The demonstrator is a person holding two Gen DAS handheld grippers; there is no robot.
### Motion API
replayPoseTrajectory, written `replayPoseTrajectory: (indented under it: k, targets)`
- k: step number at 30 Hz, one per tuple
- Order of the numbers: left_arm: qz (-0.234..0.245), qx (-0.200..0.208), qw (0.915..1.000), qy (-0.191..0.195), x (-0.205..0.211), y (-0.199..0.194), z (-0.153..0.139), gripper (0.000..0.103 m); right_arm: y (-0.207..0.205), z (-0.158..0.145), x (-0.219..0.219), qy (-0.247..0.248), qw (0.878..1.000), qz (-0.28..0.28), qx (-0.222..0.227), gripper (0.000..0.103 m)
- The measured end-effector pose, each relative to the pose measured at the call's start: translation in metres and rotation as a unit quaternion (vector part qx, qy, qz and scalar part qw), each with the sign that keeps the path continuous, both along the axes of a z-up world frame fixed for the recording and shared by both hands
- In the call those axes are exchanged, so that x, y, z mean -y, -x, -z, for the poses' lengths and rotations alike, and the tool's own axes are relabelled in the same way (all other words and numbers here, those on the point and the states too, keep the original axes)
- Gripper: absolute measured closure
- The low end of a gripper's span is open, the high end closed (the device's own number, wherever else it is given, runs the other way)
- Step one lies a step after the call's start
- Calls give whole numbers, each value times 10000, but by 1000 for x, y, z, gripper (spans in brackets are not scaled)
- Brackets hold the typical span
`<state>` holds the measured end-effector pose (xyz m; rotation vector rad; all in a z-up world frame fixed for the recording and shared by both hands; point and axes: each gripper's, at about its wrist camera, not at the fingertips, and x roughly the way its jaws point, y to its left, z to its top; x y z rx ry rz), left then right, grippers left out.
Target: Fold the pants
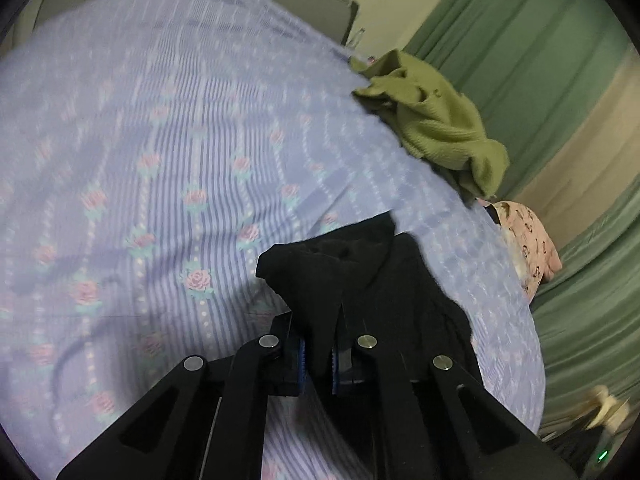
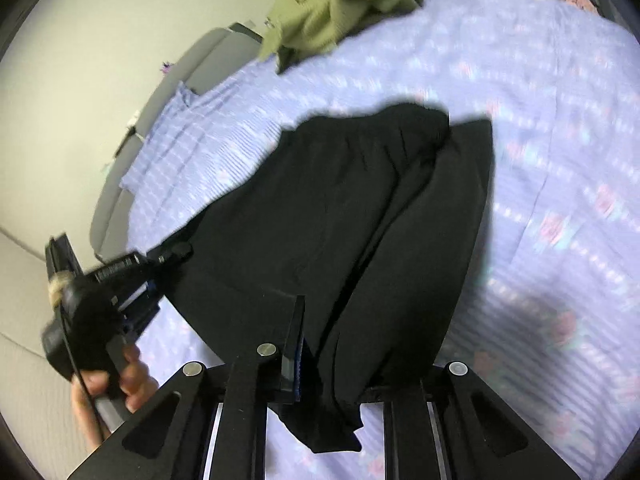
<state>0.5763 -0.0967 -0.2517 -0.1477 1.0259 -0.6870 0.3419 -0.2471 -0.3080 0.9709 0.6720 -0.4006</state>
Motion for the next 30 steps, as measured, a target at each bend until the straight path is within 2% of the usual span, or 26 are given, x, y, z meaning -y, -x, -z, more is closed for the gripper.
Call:
replayPoseTrajectory:
  k: [5, 8, 13, 16, 23, 26, 30]
  targets:
    - [27, 223, 9997, 49, -23, 41, -59, 94, 30, -57, -3, 203, 9994, -188, 189, 86]
    - [74, 397, 9992, 65, -45, 80, -95, 94, 54, -93, -20, 424, 9982, -379, 203, 87]
    - [74, 418, 9990, 151, -95, 144, -146, 94, 110, -140, -60, 447, 9967, -647, 222, 87]
    - [33, 345, 9992, 222, -127, 177, -165, 94, 144, -165, -93, 586, 9944, -870, 155, 87]
    - [-126, 357, 9992, 137, -205, 255, -200, 94, 213, -198, -155, 611, 9891, -1327, 179, 87]
    - [-194, 489, 9986, 33, -237, 289, -211, 94, 236, -209, -177, 644, 9875, -1422, 232, 87]
    - [-267, 648, 9975, -50, -284, 332, -219, 94, 264, -222, -215, 940, 9805, -1703, 295, 87]
